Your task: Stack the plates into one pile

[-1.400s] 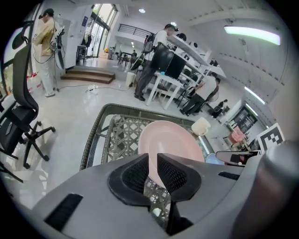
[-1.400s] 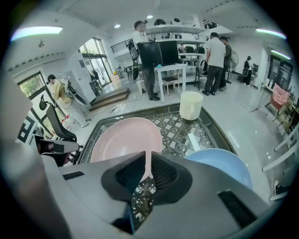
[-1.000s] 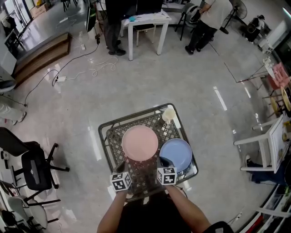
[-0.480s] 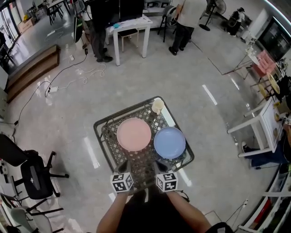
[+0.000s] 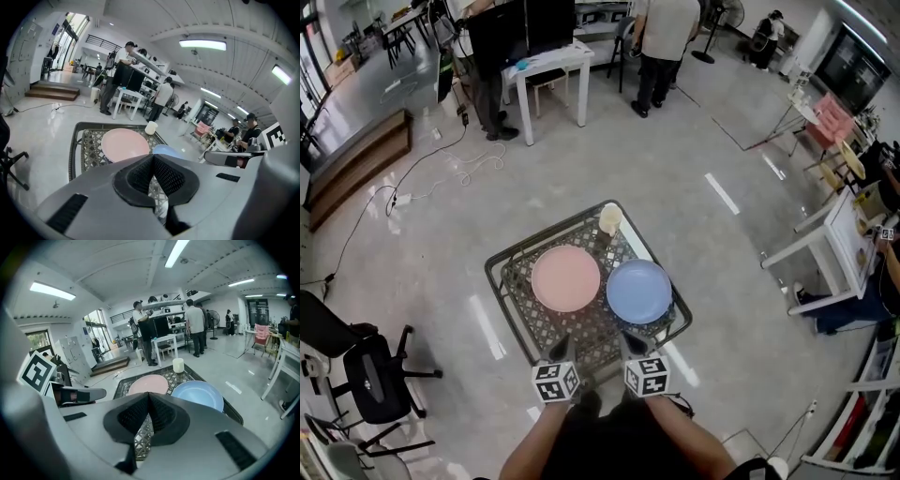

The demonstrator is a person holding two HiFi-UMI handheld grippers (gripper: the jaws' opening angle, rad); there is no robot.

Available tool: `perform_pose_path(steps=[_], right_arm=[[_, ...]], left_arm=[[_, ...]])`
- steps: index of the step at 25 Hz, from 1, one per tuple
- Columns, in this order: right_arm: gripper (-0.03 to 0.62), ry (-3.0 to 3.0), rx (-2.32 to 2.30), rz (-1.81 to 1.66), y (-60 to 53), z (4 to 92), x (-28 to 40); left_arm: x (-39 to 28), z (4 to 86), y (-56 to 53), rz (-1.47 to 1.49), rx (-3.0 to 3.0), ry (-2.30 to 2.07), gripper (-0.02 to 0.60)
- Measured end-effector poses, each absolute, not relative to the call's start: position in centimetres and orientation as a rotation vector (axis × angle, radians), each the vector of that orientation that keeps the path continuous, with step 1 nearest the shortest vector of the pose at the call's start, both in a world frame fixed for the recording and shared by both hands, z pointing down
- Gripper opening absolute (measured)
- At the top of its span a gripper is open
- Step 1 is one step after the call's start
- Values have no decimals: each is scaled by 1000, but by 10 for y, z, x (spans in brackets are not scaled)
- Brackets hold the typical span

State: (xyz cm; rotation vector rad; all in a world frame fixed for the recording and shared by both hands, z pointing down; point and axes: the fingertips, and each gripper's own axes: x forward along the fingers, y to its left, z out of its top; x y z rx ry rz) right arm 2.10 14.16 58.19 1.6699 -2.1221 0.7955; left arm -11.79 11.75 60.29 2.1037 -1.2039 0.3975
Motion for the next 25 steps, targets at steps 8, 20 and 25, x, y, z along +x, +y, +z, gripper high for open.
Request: perform_pose_path(steps=[8,20,25], right_arm=[[9,-2141,1676,791,128,578,68],[9,-2150,1547,797,66,606,157],[9,-2132,1499,834,43,631,193]], left_arm=[[-70,606,112,412,2099,-1196,15],[-2,635,72,416,1976,-1300,15],[24,654,59,448,1926,-1325,15]])
